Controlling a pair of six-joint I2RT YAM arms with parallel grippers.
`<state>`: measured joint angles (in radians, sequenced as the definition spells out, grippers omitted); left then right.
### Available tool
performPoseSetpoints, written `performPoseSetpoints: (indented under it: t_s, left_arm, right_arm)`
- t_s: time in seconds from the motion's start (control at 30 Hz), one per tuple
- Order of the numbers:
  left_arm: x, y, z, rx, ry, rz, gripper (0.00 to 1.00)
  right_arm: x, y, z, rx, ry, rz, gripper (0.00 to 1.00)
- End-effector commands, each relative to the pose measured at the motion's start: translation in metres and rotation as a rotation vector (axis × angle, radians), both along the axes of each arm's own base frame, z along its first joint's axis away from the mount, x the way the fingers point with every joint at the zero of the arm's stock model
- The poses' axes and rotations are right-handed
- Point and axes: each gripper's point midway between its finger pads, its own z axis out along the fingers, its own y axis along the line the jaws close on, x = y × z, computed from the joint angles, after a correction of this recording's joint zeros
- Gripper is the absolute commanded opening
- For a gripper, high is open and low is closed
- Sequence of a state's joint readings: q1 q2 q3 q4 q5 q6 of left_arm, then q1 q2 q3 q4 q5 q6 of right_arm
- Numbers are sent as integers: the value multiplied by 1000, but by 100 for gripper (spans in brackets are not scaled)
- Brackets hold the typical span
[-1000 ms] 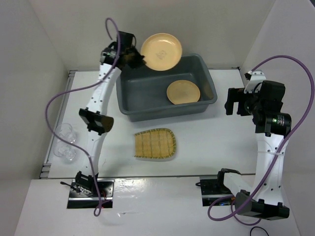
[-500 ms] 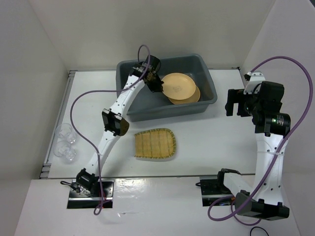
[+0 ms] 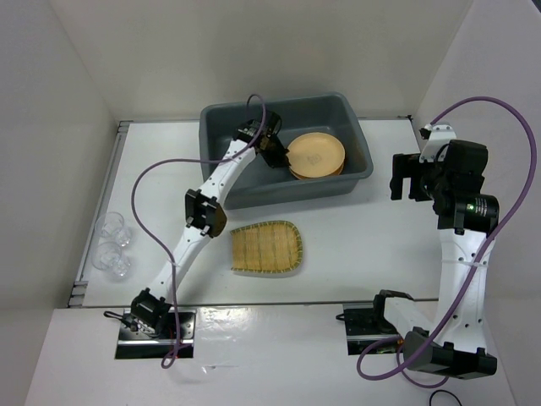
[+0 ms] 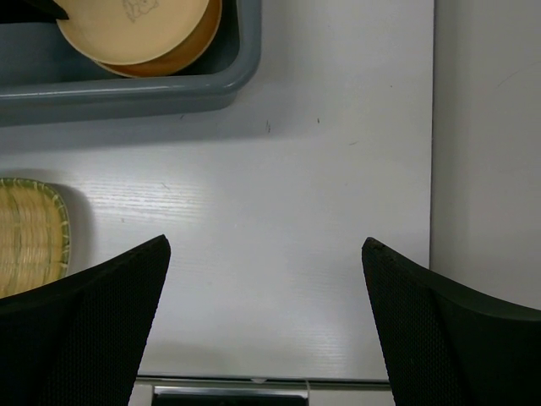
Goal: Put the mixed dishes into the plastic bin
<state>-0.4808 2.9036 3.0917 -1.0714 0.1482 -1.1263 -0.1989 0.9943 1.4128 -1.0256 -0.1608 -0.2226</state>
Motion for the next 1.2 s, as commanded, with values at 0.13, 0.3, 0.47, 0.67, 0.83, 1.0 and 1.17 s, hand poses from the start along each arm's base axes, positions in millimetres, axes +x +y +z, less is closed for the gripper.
performPoseSetpoints:
  t_s: [0.13, 0.3, 0.47, 0.67, 0.83, 1.0, 1.17]
  left_arm:
    - [10, -34, 24, -168, -70, -48, 32]
    - [7, -25, 53, -130, -128, -63, 72]
    - [-2, 50, 131, 130, -257, 41, 82]
    - [-41, 137, 205, 453, -346, 133, 100]
    - [-89, 193, 155, 445, -115, 105, 100]
    - [-166, 215, 167, 191, -289, 142, 100]
    - [-245, 226, 129, 128, -246, 121, 100]
  right_arm:
    - [-2, -2, -6, -11, 13, -3, 98]
    - [-2, 8, -16, 22, 45, 63, 98]
    - [-17, 25, -62, 9, 178, 223, 98]
    - [2, 67, -78, -80, 115, 501, 98]
    - [-4, 98, -104, -264, 62, 699, 90]
    - [-8, 130, -118, -184, 89, 827, 98]
    - [-19, 197, -142, -13, 198, 996, 98]
